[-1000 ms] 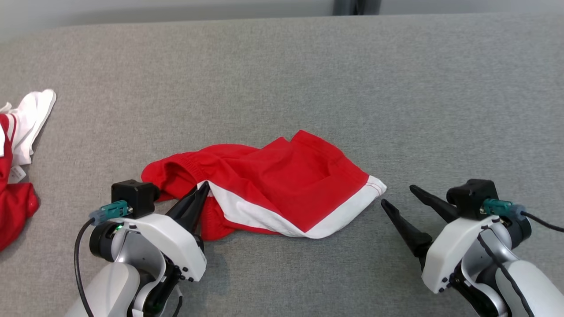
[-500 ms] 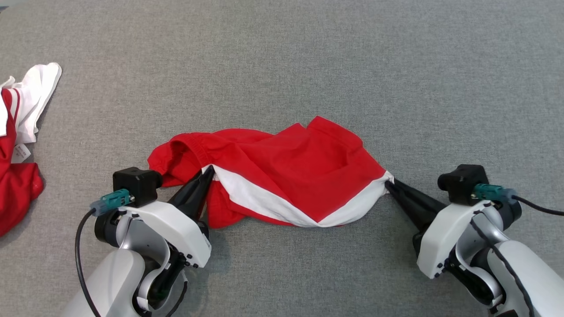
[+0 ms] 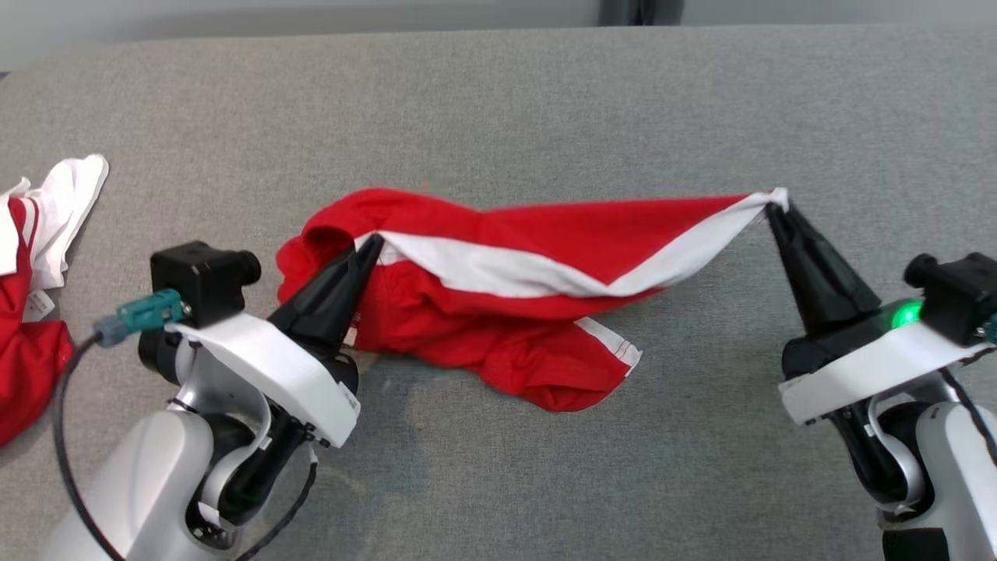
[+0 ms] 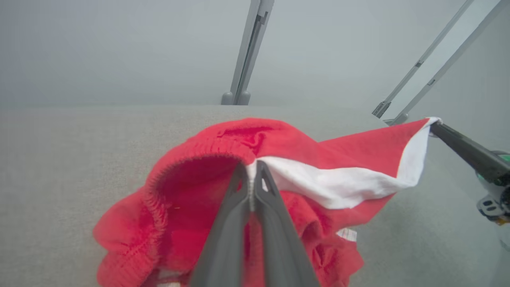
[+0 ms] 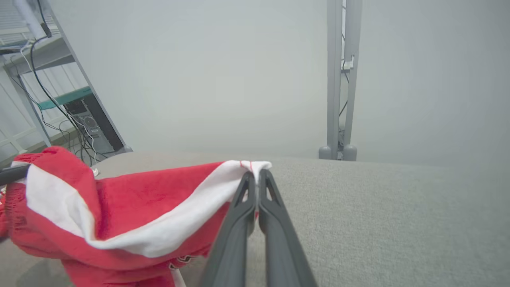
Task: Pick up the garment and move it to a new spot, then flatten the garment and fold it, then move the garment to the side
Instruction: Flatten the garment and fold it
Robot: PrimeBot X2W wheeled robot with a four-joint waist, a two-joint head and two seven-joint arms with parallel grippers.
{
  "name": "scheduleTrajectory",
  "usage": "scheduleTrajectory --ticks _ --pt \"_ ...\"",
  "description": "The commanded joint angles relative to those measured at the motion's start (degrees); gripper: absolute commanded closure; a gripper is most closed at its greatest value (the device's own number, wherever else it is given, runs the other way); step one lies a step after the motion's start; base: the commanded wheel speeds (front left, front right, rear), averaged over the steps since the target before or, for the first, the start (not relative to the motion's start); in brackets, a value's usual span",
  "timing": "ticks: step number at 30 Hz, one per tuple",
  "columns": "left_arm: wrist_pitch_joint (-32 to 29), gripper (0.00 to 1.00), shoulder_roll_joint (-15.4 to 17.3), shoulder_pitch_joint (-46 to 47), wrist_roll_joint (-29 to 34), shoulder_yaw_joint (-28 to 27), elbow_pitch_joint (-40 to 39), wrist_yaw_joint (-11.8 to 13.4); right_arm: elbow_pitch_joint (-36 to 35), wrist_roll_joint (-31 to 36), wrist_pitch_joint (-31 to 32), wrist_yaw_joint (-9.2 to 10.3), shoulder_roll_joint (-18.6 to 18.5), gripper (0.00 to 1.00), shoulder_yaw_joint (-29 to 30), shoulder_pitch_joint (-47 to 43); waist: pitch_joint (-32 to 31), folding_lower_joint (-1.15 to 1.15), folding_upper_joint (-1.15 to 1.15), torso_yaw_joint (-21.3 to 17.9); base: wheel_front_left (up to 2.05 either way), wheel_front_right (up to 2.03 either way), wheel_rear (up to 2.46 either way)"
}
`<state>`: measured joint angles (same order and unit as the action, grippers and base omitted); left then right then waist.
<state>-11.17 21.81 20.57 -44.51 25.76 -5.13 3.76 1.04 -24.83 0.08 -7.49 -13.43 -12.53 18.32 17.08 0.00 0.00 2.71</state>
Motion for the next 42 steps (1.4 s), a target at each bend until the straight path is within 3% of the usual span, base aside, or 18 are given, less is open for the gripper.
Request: scheduleTrajectory --ticks 1,13,23,32,42 --pt "-0.47 1.0 0.55 1.25 -0.66 -0.53 -1.33 0.25 -0.92 0.62 -0.93 -0.01 0.6 1.0 1.21 -0.33 -0.89 0.0 0.0 -0.54 0.0 0.0 0.0" --pt "-1.65 1.0 3.76 8.24 2.19 -4.62 -12.88 2.69 -12.06 8.45 -2.06 -0.01 5.75 1.0 11.3 2.33 -6.28 0.0 0.0 -2.97 0.0 0.0 0.0" --pt "0.17 1.0 2.68 11.88 3.34 -5.82 -15.04 3.4 -15.98 9.53 0.6 -0.01 6.96 1.0 14.02 3.61 -7.45 0.0 0.0 -3.96 0.0 0.0 0.0" --pt "1.49 1.0 1.62 19.37 6.06 -3.72 -5.18 0.92 -7.68 7.6 -0.96 -0.01 6.38 1.0 14.05 12.14 -4.56 0.0 0.0 -3.8 0.0 0.0 0.0" --pt "7.14 1.0 -4.28 37.22 8.83 -1.0 17.97 -5.06 12.32 5.79 -4.14 -0.01 2.98 1.0 8.33 32.47 1.4 0.0 0.0 -2.61 0.0 0.0 0.0"
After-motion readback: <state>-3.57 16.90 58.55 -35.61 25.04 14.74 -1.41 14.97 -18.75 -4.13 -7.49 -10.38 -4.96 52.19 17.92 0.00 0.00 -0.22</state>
